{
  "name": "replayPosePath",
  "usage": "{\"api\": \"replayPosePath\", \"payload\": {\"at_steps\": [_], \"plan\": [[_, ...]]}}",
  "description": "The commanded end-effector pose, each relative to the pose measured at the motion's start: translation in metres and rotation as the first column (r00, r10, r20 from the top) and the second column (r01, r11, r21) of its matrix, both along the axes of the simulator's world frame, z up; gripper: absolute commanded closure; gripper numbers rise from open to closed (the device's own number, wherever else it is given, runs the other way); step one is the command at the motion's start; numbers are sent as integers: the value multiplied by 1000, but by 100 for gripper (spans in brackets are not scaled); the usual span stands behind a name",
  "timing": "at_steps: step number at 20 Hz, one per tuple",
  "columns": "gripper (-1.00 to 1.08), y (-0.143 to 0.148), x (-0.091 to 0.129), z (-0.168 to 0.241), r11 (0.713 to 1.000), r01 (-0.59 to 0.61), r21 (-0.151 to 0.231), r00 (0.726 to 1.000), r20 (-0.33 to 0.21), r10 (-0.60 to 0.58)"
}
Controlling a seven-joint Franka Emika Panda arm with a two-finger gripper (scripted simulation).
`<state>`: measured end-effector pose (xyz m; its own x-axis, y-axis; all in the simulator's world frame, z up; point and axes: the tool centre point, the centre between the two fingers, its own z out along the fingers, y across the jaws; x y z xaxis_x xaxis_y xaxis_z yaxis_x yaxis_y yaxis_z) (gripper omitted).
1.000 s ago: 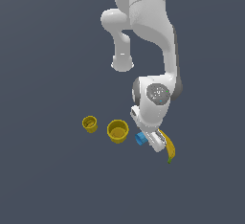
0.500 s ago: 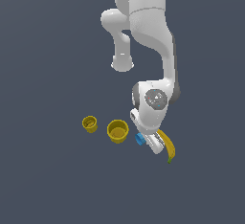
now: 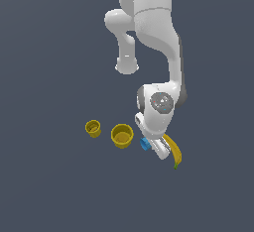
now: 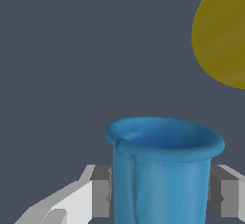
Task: Pick up a designated object from a clutter of objects.
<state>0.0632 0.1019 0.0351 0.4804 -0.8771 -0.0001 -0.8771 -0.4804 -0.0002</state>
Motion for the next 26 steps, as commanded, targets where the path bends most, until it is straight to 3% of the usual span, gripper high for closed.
{"api": "replayPosePath", "payload": {"at_steps": [1, 12, 26], "plan": [[108, -1, 0, 2, 1000, 0, 0, 1000, 1, 0], [108, -17, 4, 59, 1000, 0, 0, 1000, 1, 0], [108, -62, 15, 211, 1000, 0, 1, 1000, 0, 0]]}}
